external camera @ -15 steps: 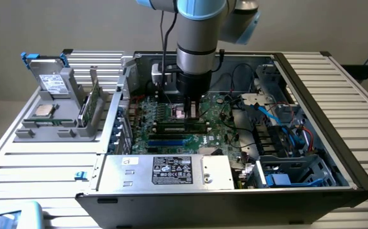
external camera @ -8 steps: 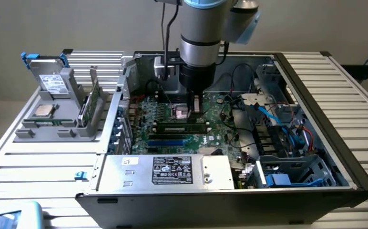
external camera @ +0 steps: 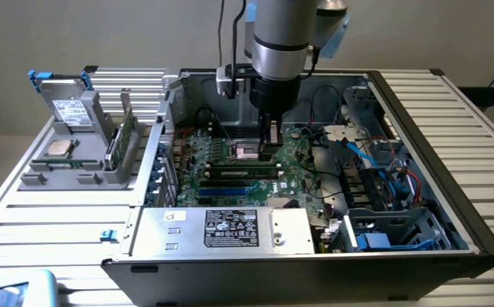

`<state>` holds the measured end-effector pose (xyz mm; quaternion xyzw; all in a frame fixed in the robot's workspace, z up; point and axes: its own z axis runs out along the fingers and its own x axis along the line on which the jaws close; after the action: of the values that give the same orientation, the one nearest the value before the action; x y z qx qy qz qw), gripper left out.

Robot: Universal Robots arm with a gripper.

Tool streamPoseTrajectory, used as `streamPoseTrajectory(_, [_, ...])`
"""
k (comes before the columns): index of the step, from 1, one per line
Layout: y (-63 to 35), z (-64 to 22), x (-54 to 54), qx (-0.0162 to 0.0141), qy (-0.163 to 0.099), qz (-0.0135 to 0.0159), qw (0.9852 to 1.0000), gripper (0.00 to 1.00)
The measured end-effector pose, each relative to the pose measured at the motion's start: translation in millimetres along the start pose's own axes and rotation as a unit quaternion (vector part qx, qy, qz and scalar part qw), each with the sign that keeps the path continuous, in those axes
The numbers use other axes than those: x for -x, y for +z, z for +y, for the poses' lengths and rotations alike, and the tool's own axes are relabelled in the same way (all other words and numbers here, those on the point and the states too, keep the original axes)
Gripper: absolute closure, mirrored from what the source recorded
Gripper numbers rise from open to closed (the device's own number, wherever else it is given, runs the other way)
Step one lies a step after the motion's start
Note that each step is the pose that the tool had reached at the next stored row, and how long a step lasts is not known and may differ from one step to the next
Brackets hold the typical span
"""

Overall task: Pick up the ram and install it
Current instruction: 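Insert the ram into the slot, then press down the ram until it locks into place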

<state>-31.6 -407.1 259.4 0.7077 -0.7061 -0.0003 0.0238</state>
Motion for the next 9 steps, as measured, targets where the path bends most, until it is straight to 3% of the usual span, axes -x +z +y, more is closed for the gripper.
streamPoseTrajectory(9, [-0.1,0.0,0.0,0.0001,0.000,0.0001,1.0000,0.77])
